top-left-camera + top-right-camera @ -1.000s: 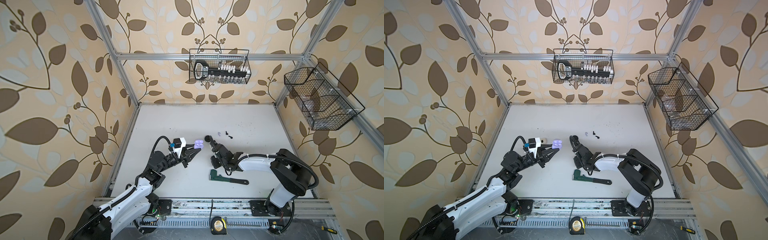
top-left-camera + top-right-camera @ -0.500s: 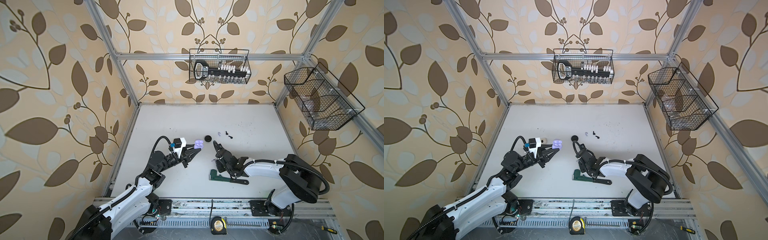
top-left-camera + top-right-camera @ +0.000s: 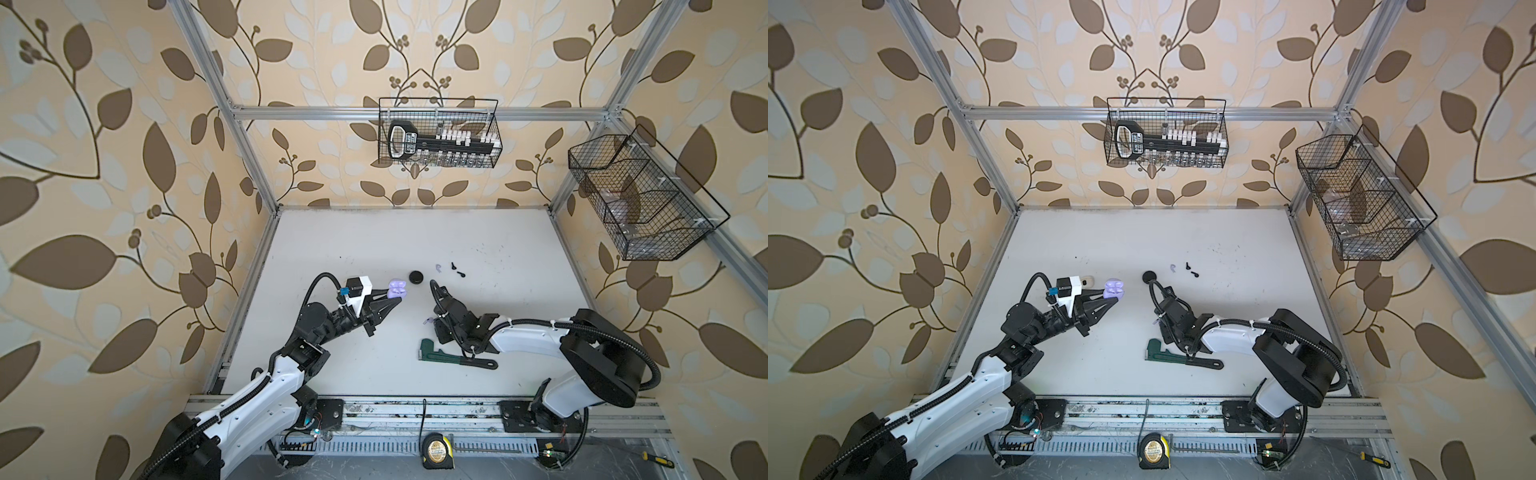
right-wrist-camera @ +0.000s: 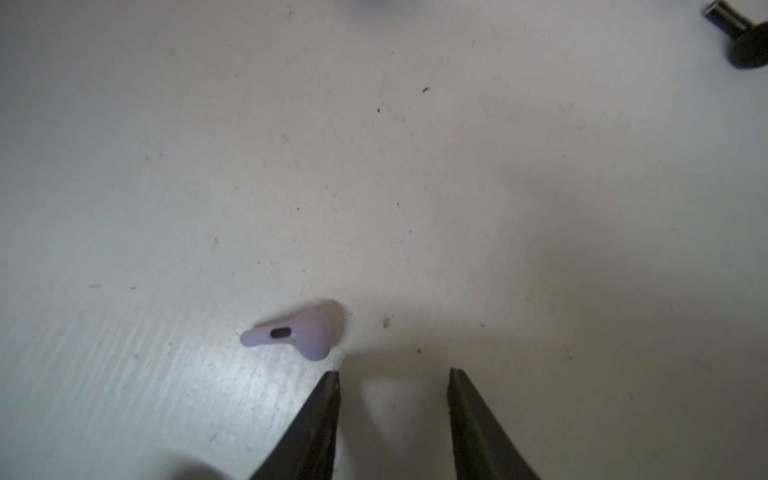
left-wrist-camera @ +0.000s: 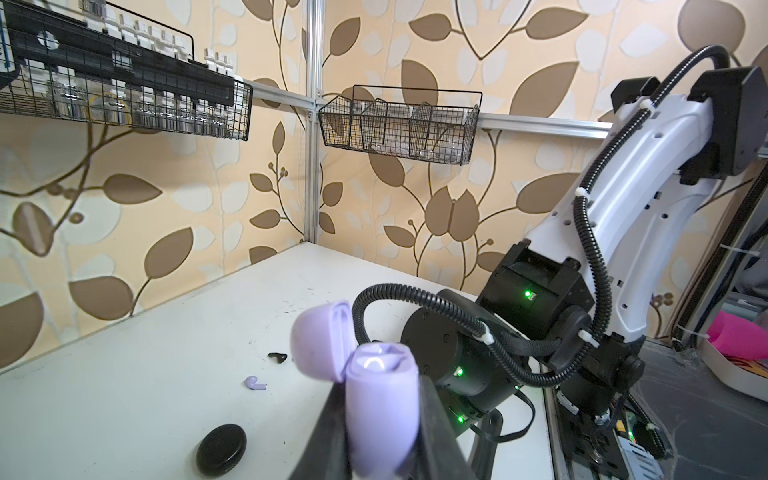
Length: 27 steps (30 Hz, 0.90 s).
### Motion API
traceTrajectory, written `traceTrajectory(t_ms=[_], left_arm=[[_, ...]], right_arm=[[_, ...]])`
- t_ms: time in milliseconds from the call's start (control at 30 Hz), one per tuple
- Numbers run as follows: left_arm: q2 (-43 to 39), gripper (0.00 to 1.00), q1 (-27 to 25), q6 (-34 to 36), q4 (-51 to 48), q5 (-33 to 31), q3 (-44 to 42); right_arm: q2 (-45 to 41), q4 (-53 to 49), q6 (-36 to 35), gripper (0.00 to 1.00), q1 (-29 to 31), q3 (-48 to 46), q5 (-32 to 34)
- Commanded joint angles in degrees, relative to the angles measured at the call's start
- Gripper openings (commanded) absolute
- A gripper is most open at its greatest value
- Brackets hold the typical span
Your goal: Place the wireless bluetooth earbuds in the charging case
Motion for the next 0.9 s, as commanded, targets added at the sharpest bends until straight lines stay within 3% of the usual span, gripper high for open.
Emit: traceTrajectory(t_ms=[0, 367, 733, 867], left_arm=[[-1.69, 0.0, -0.35, 1.25, 1.69, -1.02, 0.22], [-3.87, 0.0, -0.32, 2.09, -0.37, -1.96, -0.16], [-5.45, 0.0, -0.31, 2.01, -1.02, -1.99, -0.47], [-6.42, 0.0, -0.33, 1.89, -1.53, -1.6, -0.56]], right_arm=[[2.51, -0.52, 0.8, 0.43, -0.17, 1.07, -0.89], [7.77, -1.39, 0.23, 0.42, -1.23, 6.59, -0.15], [-0.53, -5.12, -0.53, 0.45, -0.35, 6.19, 4.18], [-3.26, -2.62, -3.73, 0.5, 1.43, 4.63, 1.02]])
